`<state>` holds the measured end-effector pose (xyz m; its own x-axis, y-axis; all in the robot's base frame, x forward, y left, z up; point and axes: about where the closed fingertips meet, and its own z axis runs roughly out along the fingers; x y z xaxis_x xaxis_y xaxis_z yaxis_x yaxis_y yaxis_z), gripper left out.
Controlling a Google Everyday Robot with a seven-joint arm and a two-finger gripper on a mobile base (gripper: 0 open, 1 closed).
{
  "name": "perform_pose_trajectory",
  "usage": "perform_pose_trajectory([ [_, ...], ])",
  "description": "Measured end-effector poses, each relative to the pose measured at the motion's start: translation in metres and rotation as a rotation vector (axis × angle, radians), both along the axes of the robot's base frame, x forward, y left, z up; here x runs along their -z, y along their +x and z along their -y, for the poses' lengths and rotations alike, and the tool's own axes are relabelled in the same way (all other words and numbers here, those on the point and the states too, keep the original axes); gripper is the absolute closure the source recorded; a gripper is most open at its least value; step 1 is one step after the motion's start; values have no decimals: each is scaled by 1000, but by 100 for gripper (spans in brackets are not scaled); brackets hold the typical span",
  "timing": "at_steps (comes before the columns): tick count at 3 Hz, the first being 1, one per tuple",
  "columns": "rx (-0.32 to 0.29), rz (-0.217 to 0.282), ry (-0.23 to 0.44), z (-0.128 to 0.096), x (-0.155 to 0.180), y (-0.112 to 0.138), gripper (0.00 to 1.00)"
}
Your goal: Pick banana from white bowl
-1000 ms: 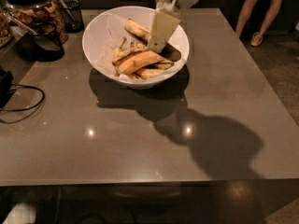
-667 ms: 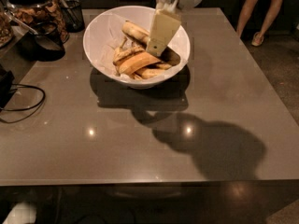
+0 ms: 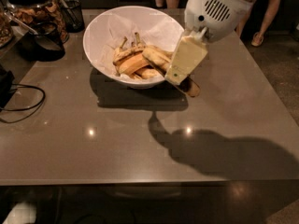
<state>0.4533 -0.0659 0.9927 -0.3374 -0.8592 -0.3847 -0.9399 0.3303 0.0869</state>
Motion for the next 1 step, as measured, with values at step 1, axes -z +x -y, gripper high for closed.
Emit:
perform_pose_trajectory([
  [1, 7, 20, 11, -2, -3, 3, 100],
])
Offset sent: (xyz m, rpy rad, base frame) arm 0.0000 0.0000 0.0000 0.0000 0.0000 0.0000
